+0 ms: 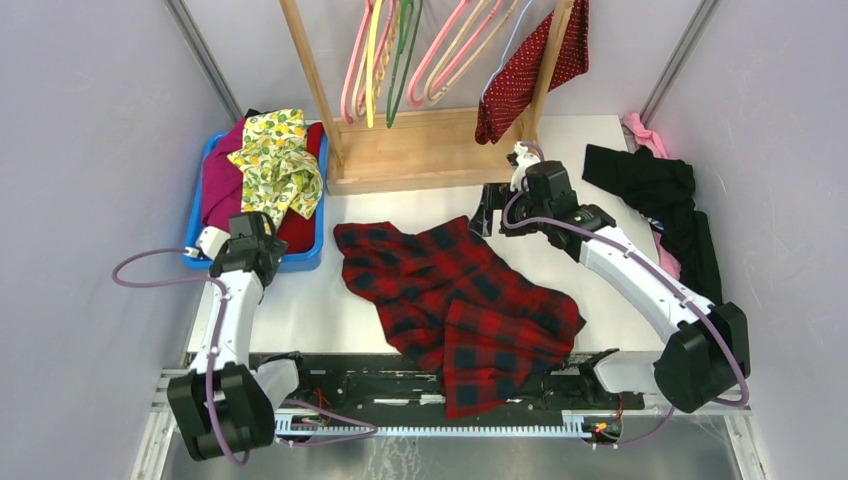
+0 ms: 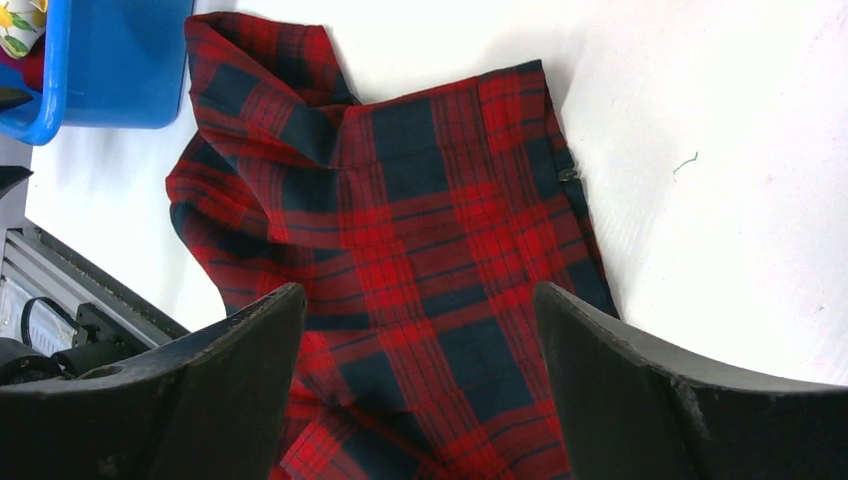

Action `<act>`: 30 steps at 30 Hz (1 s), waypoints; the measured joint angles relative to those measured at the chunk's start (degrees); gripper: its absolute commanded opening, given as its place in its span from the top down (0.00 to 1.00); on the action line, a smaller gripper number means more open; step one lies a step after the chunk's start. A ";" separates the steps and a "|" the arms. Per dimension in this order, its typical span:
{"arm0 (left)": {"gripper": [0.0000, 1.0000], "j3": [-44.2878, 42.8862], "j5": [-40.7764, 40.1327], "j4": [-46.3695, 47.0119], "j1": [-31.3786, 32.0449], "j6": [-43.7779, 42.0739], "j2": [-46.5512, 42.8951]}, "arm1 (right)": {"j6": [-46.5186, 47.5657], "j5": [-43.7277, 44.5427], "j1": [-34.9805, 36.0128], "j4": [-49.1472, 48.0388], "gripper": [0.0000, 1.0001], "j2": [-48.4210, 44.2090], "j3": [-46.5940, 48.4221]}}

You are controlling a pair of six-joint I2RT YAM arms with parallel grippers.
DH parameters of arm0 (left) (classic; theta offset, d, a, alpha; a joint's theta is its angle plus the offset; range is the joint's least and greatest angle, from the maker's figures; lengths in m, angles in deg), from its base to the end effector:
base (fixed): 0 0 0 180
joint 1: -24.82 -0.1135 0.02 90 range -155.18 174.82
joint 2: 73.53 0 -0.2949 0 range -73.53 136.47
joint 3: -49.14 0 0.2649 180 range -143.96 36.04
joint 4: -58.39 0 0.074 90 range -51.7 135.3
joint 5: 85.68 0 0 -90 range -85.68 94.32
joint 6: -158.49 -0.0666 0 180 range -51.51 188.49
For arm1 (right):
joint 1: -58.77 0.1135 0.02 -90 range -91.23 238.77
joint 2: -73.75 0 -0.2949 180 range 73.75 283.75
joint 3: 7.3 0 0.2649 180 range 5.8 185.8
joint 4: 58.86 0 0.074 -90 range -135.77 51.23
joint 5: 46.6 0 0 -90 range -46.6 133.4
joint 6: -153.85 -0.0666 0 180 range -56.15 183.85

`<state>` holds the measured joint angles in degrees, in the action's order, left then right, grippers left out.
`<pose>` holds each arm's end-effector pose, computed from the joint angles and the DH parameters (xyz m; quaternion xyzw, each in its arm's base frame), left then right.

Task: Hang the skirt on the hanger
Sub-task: Move the bin to the center of the board.

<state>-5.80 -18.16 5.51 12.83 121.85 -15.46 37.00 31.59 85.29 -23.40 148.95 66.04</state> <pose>0.1946 0.0674 0.2369 -0.5544 0.7588 0.0731 0.3340 0.2804 0.1551 0.3056 -0.0431 0.8915 0.2806 0.3529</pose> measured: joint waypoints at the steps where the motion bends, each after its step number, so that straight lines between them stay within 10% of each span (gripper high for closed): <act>1: 0.01 -0.02 -0.55 0.68 -0.13 0.15 1.44 | 0.17 0.02 0.00 0.33 0.10 -0.15 -0.02; 30: 0.04 -24.65 0.50 11.76 -2.82 -2.49 37.51 | 1.22 -0.20 0.00 4.98 0.10 -5.25 -0.39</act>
<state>-30.46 -17.66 17.27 10.01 119.36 22.04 38.23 31.39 85.29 -18.41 143.70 65.65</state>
